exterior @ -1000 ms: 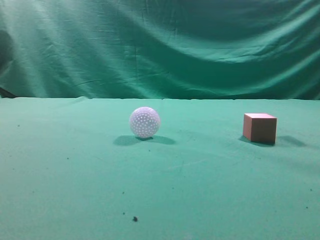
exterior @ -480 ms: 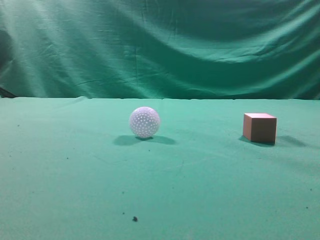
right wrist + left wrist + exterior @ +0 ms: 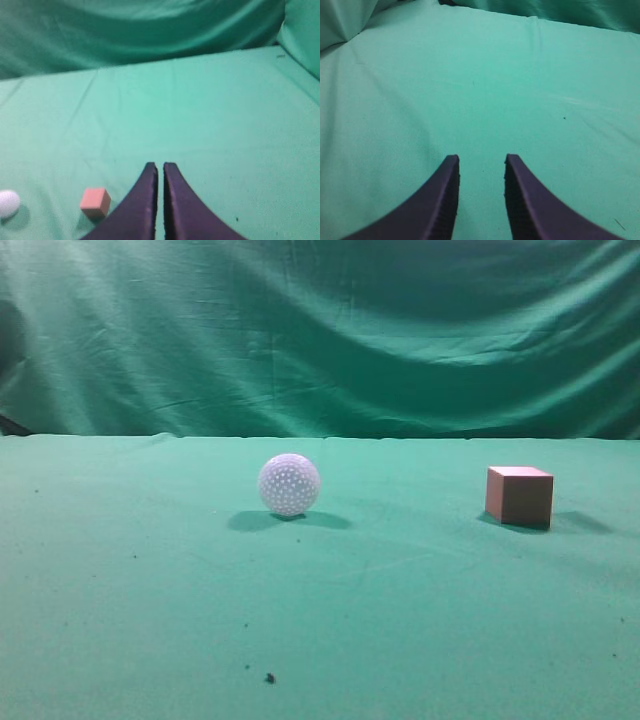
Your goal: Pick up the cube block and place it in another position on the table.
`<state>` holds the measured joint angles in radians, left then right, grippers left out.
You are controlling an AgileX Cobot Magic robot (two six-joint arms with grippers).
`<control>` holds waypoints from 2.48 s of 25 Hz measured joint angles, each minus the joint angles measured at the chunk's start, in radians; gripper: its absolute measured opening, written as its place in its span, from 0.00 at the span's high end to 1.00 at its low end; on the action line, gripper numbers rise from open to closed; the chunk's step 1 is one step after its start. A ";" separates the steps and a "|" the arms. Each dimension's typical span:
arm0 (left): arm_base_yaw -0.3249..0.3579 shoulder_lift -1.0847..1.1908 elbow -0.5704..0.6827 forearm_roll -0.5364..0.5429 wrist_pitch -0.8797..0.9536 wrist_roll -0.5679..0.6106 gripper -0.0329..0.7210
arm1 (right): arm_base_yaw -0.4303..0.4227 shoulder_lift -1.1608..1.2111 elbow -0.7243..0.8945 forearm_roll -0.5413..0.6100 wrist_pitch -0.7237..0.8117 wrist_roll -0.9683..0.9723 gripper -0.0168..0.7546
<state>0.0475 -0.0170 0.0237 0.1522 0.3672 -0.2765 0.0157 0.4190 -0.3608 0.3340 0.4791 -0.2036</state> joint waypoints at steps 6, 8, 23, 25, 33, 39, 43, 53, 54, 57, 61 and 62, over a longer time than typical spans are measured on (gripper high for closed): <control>0.000 0.000 0.000 0.000 0.000 0.000 0.61 | 0.086 0.280 -0.140 -0.006 0.176 -0.033 0.98; 0.000 0.000 0.000 0.000 0.000 0.000 0.61 | 0.142 0.391 -0.200 -0.022 0.239 -0.030 0.98; 0.000 0.000 0.000 0.000 0.000 0.000 0.61 | 0.484 0.959 -0.584 -0.342 0.418 0.362 0.86; 0.000 0.000 0.000 0.000 0.000 0.000 0.61 | 0.484 1.026 -0.620 -0.312 0.435 0.362 0.72; 0.000 0.000 0.000 0.000 0.000 0.000 0.61 | 0.486 1.236 -0.716 -0.321 0.418 0.365 0.36; 0.000 0.000 0.000 0.000 0.000 0.000 0.61 | 0.486 1.341 -0.723 -0.349 0.339 0.397 0.33; 0.000 0.000 0.000 0.000 0.000 0.000 0.61 | 0.486 1.371 -0.723 -0.349 0.296 0.409 0.45; 0.000 0.000 0.000 0.000 0.000 0.000 0.61 | 0.430 1.343 -0.802 -0.388 0.321 0.413 0.70; 0.000 0.000 0.000 0.000 0.000 0.000 0.61 | 0.408 1.338 -0.828 -0.398 0.321 0.413 0.70; 0.000 0.000 0.000 0.000 0.000 0.000 0.61 | 0.334 1.336 -0.884 -0.414 0.304 0.413 0.70; 0.000 0.000 0.000 0.000 0.000 0.000 0.61 | 0.247 1.366 -0.931 -0.425 0.278 0.413 0.70; 0.000 0.000 0.000 0.000 0.000 0.000 0.61 | 0.235 1.384 -0.942 -0.425 0.278 0.413 0.70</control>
<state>0.0475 -0.0170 0.0237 0.1522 0.3672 -0.2765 0.2503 1.8035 -1.3032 -0.0913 0.7569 0.2096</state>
